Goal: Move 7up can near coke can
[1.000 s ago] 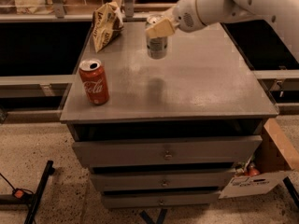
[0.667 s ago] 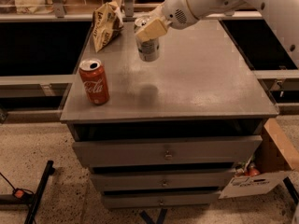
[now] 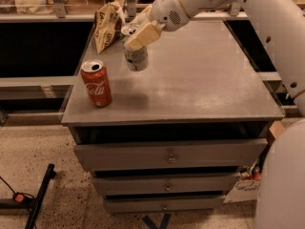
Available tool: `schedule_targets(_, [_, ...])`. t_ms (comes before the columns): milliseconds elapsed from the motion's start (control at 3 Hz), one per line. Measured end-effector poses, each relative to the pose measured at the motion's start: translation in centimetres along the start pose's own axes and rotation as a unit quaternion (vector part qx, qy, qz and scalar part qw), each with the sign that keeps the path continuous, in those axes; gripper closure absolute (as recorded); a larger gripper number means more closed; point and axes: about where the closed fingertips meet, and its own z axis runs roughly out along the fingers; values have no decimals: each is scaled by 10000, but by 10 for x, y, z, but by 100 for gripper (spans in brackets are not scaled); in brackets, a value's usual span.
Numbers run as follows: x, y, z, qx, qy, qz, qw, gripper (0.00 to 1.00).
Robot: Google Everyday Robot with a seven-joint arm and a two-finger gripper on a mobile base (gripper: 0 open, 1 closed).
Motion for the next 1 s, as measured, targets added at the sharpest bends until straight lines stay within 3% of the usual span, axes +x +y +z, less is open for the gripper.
schedule_targets(333, [-2,9,12,-471,-144,-122,9987,55])
schedule_targets(1000, [14,22,24,-738,-52,10,9973,8])
